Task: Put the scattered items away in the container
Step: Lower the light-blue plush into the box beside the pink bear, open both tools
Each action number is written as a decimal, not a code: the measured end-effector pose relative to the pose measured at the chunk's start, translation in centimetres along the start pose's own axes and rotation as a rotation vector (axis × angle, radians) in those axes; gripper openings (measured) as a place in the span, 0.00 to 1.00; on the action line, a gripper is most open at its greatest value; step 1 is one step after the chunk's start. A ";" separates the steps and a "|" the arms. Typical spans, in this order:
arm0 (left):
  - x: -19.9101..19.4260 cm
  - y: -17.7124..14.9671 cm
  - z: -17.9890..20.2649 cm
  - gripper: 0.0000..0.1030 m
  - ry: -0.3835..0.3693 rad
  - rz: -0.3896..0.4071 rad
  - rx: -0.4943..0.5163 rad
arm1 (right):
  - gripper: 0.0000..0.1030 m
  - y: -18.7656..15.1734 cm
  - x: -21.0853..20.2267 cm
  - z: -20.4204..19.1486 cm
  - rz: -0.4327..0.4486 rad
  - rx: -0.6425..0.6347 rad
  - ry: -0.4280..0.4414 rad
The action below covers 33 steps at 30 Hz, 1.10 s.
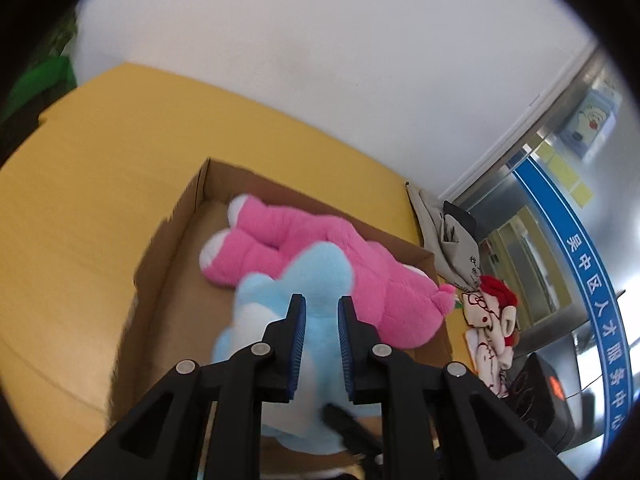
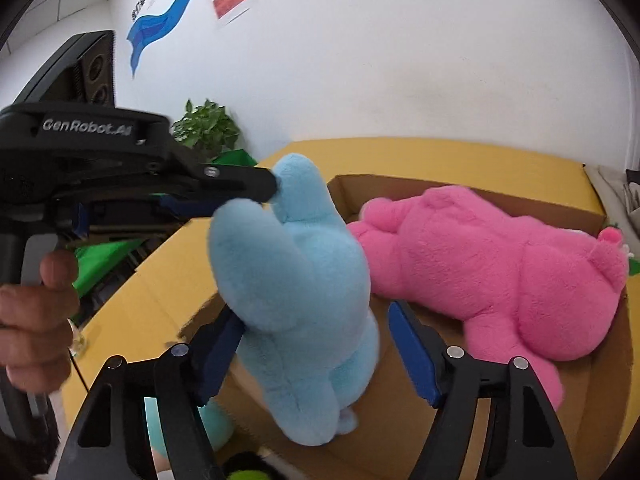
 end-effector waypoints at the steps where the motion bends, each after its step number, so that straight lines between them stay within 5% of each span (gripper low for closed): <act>1: 0.1 0.3 -0.5 0.15 0.006 -0.006 0.001 | 0.70 0.3 0.0 0.5 0.007 -0.006 -0.011; 5: 1.8 0.9 -2.2 0.15 0.061 -0.048 0.074 | 0.68 0.9 0.4 3.3 0.006 0.027 -0.055; 9: 7.0 -0.3 -3.9 0.15 0.085 -0.208 0.180 | 0.74 0.9 1.1 6.6 -0.030 0.128 -0.047; 12: 10.9 -1.8 -4.2 0.15 0.011 -0.345 0.233 | 0.76 0.5 1.1 7.9 -0.040 0.149 -0.067; 16: 11.6 -2.4 -2.9 0.15 -0.063 -0.333 0.309 | 0.76 -0.2 -0.3 9.5 -0.048 0.198 -0.101; 21: 10.8 -3.7 -1.9 0.21 -0.261 -0.392 0.342 | 0.95 -2.4 -0.2 10.1 -0.113 0.273 0.120; 26: 10.9 -4.1 -1.2 0.21 -0.223 -0.385 0.372 | 0.86 -3.5 2.4 9.1 -0.143 0.236 0.022; 29: 10.2 -4.2 -0.8 0.05 -0.235 -0.375 0.411 | 0.72 -3.0 2.1 9.7 -0.128 0.258 0.029; 33: 9.4 -4.9 0.1 0.00 -0.174 -0.348 0.462 | 0.69 -2.1 2.2 8.5 -0.122 0.215 0.010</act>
Point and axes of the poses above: each gripper's, at about its wrist camera, not at the fingertips, and x roughly the way its jaws point, z to its right, y to its top, the point moved 2 cm from there along x, roughly the way its jaws point, and after that the axes turned 4 degrees about z, right-handed, at the moved point
